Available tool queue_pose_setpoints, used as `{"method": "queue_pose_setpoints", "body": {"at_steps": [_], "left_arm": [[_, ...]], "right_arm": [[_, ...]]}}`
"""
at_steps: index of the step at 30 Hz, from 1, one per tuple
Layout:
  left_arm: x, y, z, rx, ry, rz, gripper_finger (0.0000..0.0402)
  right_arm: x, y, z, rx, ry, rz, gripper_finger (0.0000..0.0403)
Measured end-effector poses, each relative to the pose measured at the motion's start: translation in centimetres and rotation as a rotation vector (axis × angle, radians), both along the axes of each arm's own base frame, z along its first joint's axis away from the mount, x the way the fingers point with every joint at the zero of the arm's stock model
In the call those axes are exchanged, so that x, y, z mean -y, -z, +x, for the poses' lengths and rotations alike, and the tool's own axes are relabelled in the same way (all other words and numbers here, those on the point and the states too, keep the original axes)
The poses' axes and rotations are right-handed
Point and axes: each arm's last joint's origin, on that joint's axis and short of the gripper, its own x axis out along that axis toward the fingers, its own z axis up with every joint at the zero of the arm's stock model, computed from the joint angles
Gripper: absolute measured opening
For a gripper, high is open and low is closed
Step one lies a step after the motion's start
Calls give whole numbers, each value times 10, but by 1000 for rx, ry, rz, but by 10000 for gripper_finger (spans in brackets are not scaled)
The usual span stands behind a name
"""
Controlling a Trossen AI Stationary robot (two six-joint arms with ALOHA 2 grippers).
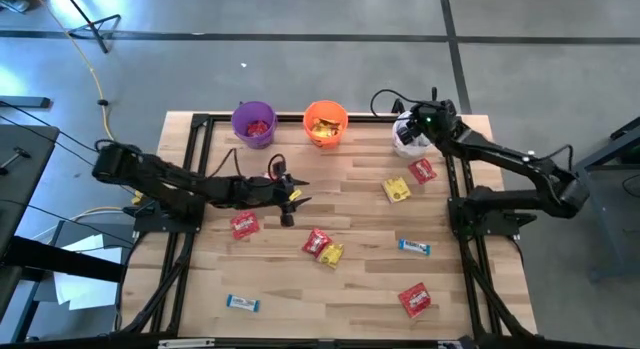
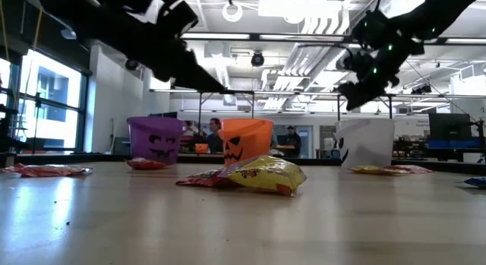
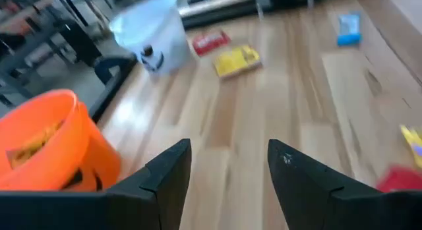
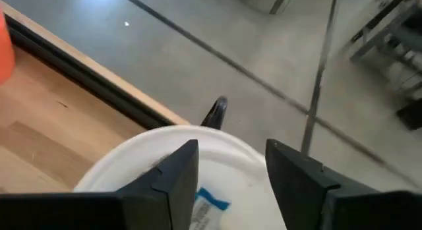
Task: Sort candy
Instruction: Put the red candy into the violet bucket
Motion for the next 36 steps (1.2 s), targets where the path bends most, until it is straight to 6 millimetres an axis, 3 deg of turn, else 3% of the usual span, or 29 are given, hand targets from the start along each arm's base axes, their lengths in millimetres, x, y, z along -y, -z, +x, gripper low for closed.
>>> {"method": "queue_pose_setpoints", "body": {"at_steps": [4, 12, 20, 26, 30, 36], "left_arm": [[5, -9, -19, -96, 8, -33, 167], [21, -5, -56, -353, 14, -101, 108], [30, 10, -79, -565, -84, -193, 41], [35, 15, -89, -672, -61, -253, 8], [43, 15, -91, -682, -35, -310, 19], [49, 20, -99, -775, -93, -450, 91]], "right_arm": [[-21, -25, 1, 4, -33, -70, 148], [-64, -39, 12, 91, -222, -65, 10], [-110, -34, 39, 176, -456, -37, 10], [-140, 2, 45, 316, -653, -86, 3], [-151, 18, 41, 397, -709, -115, 1], [-155, 19, 41, 429, -734, -134, 1]]}}
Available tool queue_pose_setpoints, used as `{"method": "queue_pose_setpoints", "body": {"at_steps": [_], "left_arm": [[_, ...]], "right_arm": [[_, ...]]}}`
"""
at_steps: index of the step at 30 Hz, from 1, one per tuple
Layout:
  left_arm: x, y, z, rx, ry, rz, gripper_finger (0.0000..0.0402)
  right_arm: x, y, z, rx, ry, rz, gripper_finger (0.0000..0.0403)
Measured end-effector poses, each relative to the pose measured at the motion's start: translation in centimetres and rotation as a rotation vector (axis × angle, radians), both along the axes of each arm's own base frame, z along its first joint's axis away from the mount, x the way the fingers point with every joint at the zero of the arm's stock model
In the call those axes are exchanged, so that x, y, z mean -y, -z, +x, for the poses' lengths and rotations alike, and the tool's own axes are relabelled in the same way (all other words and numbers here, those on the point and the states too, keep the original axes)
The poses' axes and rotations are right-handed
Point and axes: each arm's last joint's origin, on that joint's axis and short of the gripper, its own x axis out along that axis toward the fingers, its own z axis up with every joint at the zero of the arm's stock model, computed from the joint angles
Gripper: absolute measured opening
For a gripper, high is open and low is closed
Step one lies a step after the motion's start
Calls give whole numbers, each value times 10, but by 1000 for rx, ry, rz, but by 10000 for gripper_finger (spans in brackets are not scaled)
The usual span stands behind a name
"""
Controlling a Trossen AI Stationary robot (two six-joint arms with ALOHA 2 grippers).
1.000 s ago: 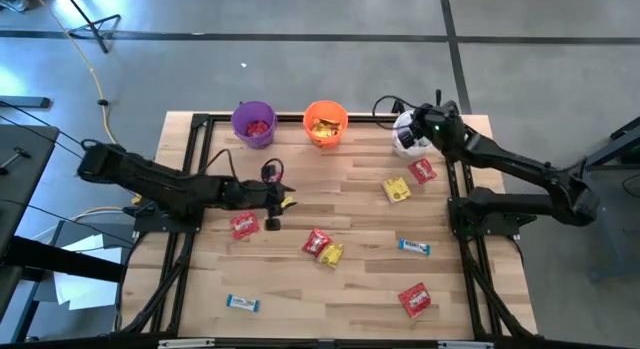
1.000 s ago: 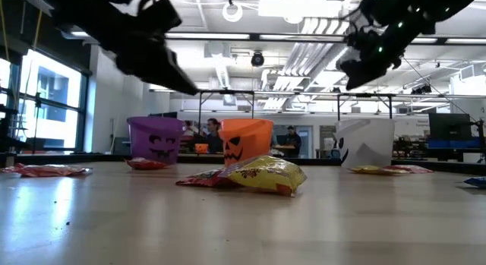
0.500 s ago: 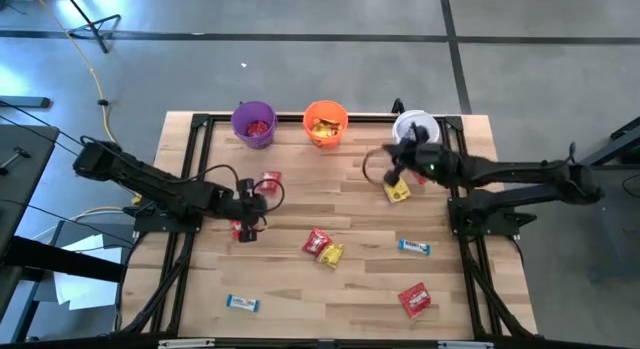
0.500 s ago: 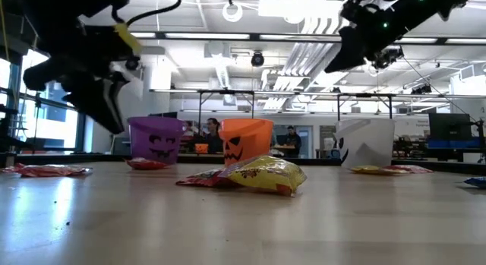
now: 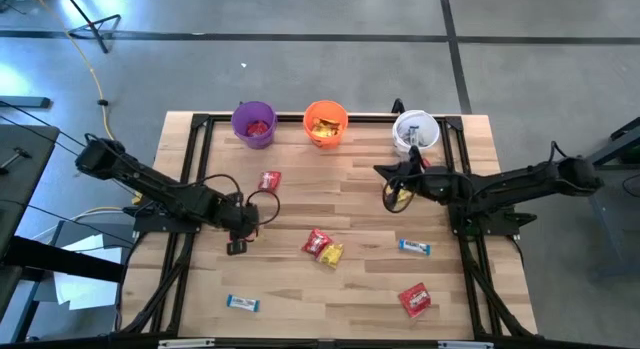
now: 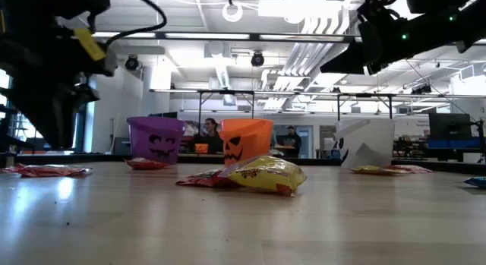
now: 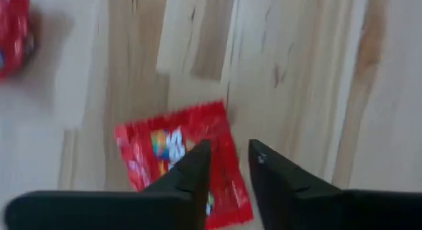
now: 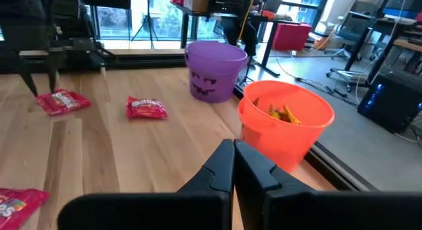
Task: Sort candy
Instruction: Put the red candy into the violet bucket
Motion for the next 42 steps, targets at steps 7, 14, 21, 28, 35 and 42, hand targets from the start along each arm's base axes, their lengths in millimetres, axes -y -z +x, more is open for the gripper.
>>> {"method": "queue_pose_setpoints", "body": {"at_steps": [7, 14, 21, 28, 35, 42], "left_arm": [[2, 11, -1, -81, -74, 36, 172], [-1, 31, 9, -162, -55, 121, 187], [-2, 38, 13, -206, -66, 132, 139], [4, 20, 20, -183, -14, 122, 53], [-15, -10, 38, -33, -81, 295, 4], [-84, -71, 53, 144, -197, 457, 2]], "right_arm": [[-5, 1, 0, -14, -27, -1, 0], [-7, 1, 0, -16, -35, -9, 0], [-6, 1, 0, -18, -32, -10, 0], [-6, 1, 0, -20, -32, -10, 0], [-6, 2, 0, -25, -32, -8, 0], [-6, 3, 0, -35, -33, -7, 0]]}}
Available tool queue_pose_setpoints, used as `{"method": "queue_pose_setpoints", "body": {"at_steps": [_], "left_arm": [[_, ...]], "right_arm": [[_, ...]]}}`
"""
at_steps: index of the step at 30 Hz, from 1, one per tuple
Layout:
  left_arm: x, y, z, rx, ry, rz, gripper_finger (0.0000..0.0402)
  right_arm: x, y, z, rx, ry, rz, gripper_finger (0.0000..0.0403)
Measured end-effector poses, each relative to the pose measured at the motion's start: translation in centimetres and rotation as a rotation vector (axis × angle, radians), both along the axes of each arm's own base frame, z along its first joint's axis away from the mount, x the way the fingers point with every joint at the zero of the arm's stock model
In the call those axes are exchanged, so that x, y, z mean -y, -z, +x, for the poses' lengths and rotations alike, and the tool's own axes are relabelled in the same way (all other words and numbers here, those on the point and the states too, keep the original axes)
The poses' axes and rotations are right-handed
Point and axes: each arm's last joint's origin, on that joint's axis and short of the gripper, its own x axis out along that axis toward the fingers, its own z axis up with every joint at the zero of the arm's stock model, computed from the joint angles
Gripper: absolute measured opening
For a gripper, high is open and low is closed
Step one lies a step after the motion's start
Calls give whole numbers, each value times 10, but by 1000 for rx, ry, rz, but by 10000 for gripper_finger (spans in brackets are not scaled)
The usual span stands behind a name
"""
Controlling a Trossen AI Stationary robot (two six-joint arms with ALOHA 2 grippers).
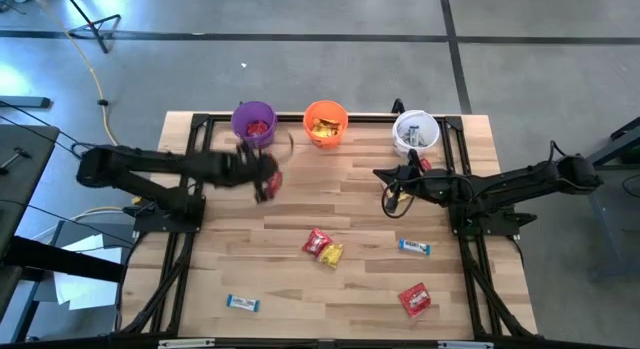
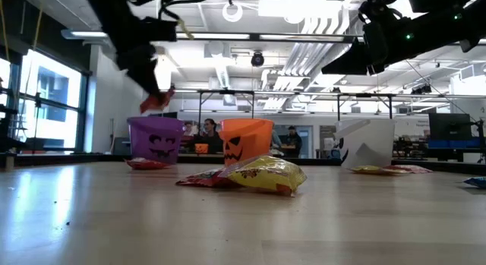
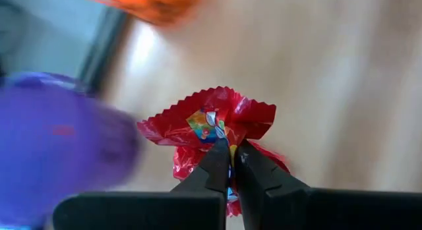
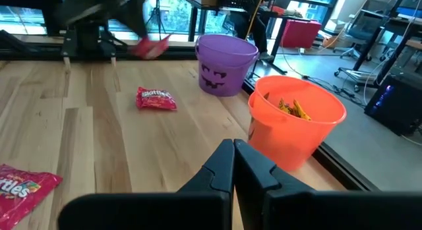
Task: Sort candy
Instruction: Put the red candy into the violet bucket
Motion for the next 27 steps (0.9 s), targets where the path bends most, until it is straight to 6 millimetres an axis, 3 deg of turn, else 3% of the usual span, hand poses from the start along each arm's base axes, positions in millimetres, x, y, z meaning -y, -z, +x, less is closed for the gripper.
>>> {"method": "queue_pose_setpoints", "body": {"at_steps": [5, 9, 18, 27], "left_arm": [[-60, -38, -8, 101, -133, 107, 2], [-101, -47, -19, 111, -203, 153, 2], [-172, -13, -43, 36, -331, 8, 2], [-209, 23, -47, -22, -423, -44, 3]], "right_arm": [[0, 0, 0, -6, -3, -2, 0], [0, 1, 0, -9, -3, -2, 0], [0, 1, 0, -10, -2, -2, 0], [0, 1, 0, -13, -2, -2, 0]]}}
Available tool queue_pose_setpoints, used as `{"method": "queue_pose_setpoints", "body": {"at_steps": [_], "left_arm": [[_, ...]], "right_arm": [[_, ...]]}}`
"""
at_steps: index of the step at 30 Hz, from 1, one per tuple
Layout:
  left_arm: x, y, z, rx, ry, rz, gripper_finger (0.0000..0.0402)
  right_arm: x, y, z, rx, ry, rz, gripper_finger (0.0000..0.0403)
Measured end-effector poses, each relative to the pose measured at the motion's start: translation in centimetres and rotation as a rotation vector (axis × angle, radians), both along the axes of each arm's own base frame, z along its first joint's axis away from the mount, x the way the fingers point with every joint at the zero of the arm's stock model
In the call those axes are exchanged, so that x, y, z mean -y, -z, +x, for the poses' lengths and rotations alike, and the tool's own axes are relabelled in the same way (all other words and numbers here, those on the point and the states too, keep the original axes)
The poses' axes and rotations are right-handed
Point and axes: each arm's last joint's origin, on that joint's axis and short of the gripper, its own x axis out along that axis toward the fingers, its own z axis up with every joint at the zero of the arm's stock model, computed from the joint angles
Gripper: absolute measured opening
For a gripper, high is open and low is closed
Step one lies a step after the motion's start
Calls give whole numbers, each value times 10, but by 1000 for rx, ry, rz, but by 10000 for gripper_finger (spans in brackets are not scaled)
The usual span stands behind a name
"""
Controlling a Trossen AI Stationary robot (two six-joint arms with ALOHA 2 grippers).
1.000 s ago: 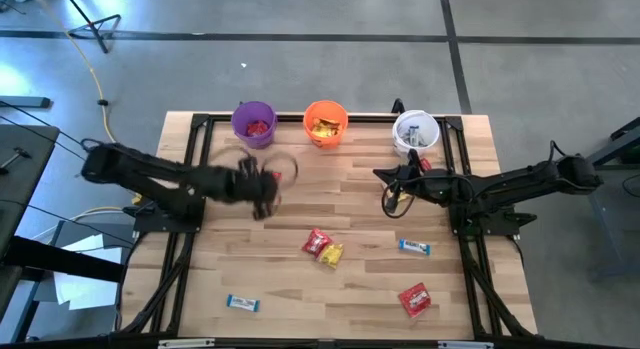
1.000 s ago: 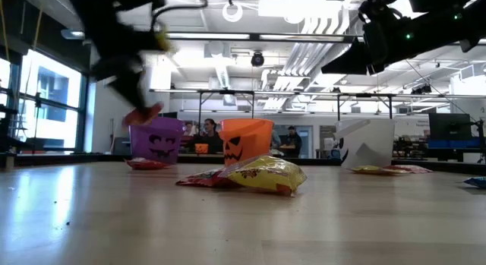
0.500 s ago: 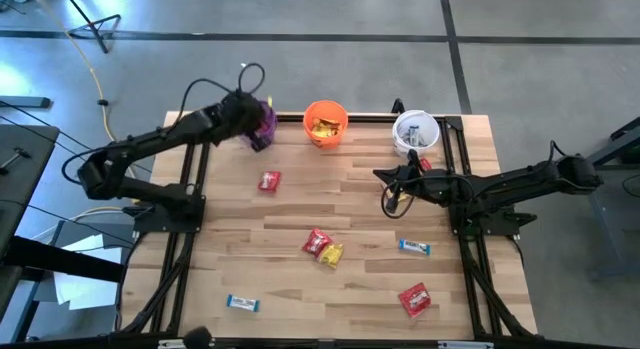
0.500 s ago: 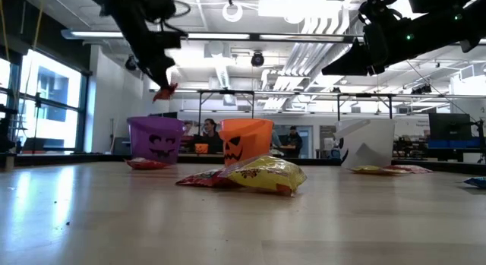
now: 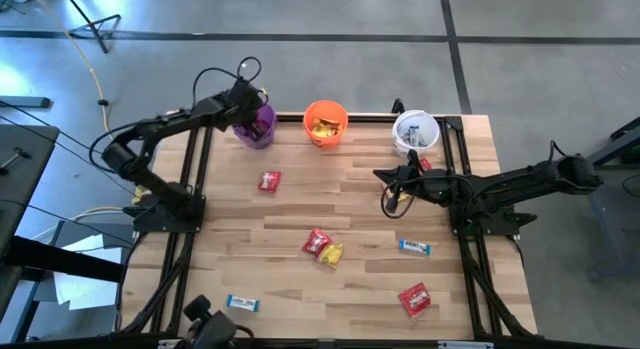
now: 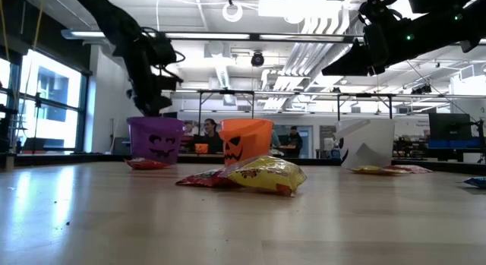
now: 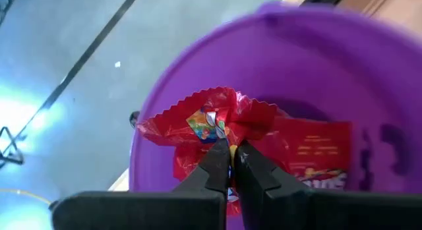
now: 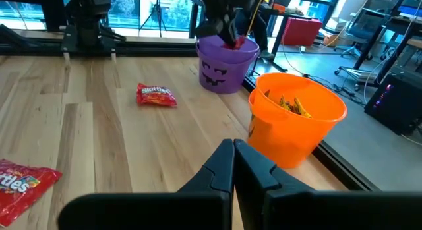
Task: Sort candy
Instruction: Put the red candy into the violet bucket, then put the yellow candy into the orange bucket
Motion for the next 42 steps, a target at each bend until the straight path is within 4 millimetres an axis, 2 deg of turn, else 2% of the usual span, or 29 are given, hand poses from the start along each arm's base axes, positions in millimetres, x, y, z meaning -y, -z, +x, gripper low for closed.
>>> {"method": "queue_pose_setpoints", "body": {"at_steps": [7, 12, 17, 21, 24, 31, 35, 42], "left_arm": [[2, 6, 6, -25, 39, -16, 43], [13, -9, 10, 17, 78, 28, 91], [32, -27, 14, 110, 149, 45, 127], [56, -26, 13, 147, 222, 74, 139], [80, -21, 14, 212, 290, 109, 140], [148, -6, 19, 433, 532, 170, 140], [179, 4, 18, 560, 648, 195, 140], [207, 21, 15, 687, 729, 158, 140]], "right_arm": [[0, 0, 0, -6, -5, -6, 0], [0, 0, 0, -5, -11, -4, 0], [-1, 0, 0, -6, -23, -2, 1], [-2, -1, 1, 10, -95, 41, 1], [-5, -1, 6, 12, -250, 122, 0], [-25, 23, 29, -141, -342, 193, 4], [-43, 34, 51, -222, -403, 201, 40], [-63, 53, 93, -328, -504, 231, 161]]}}
